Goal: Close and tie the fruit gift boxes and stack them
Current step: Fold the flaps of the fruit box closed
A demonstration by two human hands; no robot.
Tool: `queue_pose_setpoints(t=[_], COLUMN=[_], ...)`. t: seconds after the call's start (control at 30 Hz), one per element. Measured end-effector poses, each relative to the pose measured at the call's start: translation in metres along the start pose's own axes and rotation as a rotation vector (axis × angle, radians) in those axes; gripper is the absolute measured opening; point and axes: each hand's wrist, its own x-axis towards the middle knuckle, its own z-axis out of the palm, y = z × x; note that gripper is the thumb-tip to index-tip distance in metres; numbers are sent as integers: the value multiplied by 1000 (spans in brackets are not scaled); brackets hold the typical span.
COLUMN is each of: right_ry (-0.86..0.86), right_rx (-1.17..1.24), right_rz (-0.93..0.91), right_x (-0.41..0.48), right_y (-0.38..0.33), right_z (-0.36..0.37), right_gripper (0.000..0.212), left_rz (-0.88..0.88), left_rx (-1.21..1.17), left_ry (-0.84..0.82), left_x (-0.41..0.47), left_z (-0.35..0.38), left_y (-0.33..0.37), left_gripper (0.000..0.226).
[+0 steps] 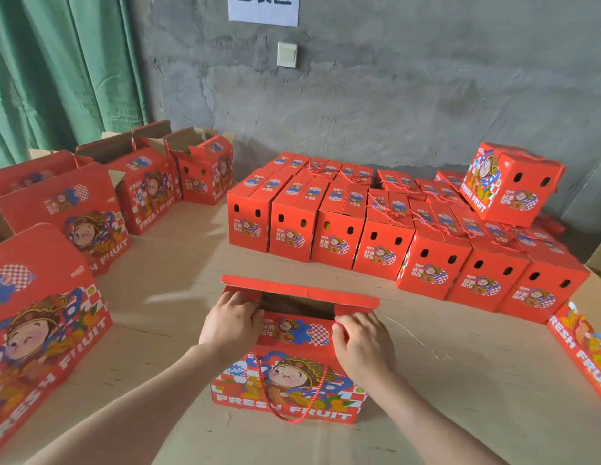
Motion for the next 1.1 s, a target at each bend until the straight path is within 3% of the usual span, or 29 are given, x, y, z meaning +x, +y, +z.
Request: queue_pose_setpoints(t=[0.07,0.17,0.23,0.3,0.37,0.43,0.53,0.7,0.83,0.93,1.0,1.1], right_ry=[69,174,190,211,235,216,123,59,-333,-618,-685,-640], right_rx=[64,287,434,551,582,570,445,158,31,-21,-62,-135], right_rz=[43,212,398,564,594,480,230,61,-43,-114,-140,-211], right_x=[-3,-2,4,9,10,7,0,11,44,65,71,71], right_y=[-1,1,5,7,7,6,5,9,14,25,32,36], right_z=[0,-2,-4,-8,-14,-13,-8,-9,-17,-25,-27,-25], right_gripper=[12,13,20,43,70,78,49,25,45,45,48,70], left_rz=[-112,-557,-750,-700,-530,-403,-374,-317,-156,36,105,142], left_rx=[-206,-604,-933,-1145,-1025,-754,-530,-203,54,142,149,129], left_ry=[108,365,359,271,164,124,190,170,-31,-323,-490,-549], left_x=[1,2,7,14,19,20,15,10,24,49,63,72], left_z=[-3,-9,-16,-22,-24,-19,-6,5,1,-4,-9,-9], left_y=[-2,-17,-23,-21,-19,-20,-22,-20,-23,-37,-43,-46], left_gripper=[24,33,24,25,30,21,16,46,64,76,80,77])
